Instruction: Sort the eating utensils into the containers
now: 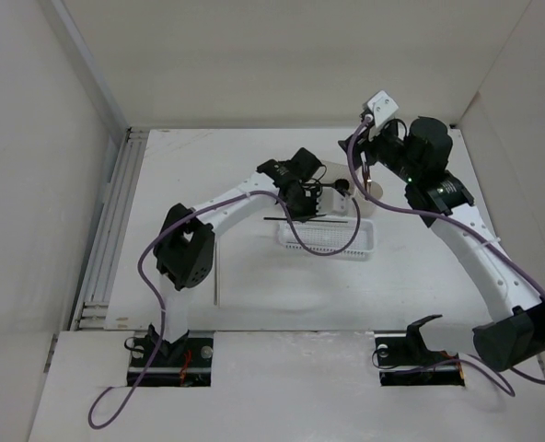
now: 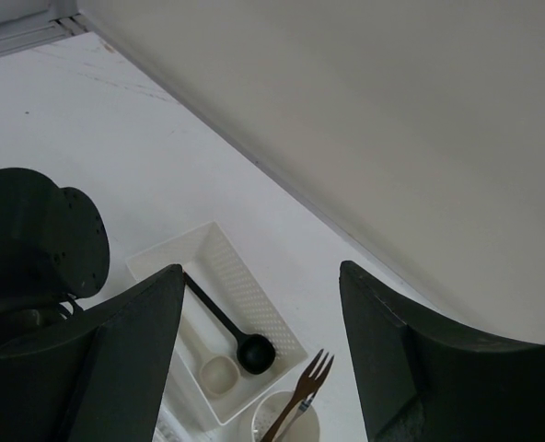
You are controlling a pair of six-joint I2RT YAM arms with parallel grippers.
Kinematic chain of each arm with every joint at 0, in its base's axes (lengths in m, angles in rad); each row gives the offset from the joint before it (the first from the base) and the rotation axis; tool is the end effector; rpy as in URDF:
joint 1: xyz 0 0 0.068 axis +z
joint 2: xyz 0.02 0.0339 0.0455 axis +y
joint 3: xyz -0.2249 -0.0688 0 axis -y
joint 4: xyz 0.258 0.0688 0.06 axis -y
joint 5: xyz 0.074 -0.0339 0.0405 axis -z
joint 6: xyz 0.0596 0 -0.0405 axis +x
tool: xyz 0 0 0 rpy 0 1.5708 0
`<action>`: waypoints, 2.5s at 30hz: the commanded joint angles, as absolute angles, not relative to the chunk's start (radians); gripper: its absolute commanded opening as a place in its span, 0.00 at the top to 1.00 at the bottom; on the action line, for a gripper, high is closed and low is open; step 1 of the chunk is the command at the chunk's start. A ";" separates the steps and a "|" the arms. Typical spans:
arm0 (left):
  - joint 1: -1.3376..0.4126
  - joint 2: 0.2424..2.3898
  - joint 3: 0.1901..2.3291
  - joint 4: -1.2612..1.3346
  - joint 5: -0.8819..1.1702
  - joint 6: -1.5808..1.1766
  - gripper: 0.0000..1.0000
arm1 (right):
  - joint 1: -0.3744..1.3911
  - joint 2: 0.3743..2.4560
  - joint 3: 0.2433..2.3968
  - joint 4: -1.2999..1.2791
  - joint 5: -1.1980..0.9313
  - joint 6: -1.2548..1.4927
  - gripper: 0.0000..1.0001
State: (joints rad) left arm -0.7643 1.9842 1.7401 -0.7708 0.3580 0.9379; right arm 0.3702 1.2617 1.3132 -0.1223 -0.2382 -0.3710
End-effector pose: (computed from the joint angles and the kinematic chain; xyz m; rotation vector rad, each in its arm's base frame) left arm 0.3058 -0.3221 0.2050 1.9904 1.5708 -0.3938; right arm 0.3098 0.1353 0.3916 -0.7611 1.4562 0.1948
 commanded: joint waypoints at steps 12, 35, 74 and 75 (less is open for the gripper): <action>-0.838 2.045 1.749 -0.456 0.472 0.776 1.00 | 0.293 1.177 1.266 -0.094 -0.287 -0.417 0.25; -0.367 1.482 1.325 -0.532 -0.060 0.164 0.56 | 0.293 1.178 1.273 -0.104 -0.360 -0.372 0.22; -0.368 1.449 0.752 -0.354 0.032 0.385 0.43 | 0.525 1.266 1.378 -0.114 -0.101 -0.360 0.22; -0.368 1.450 0.738 -0.354 0.019 0.385 0.48 | 0.525 1.266 1.378 -0.123 -0.101 -0.360 0.22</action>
State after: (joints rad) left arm -0.3649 1.4425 0.7532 -0.3573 0.0200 0.3935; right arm 0.5179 1.2907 1.3575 -0.1345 -0.1238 -0.3611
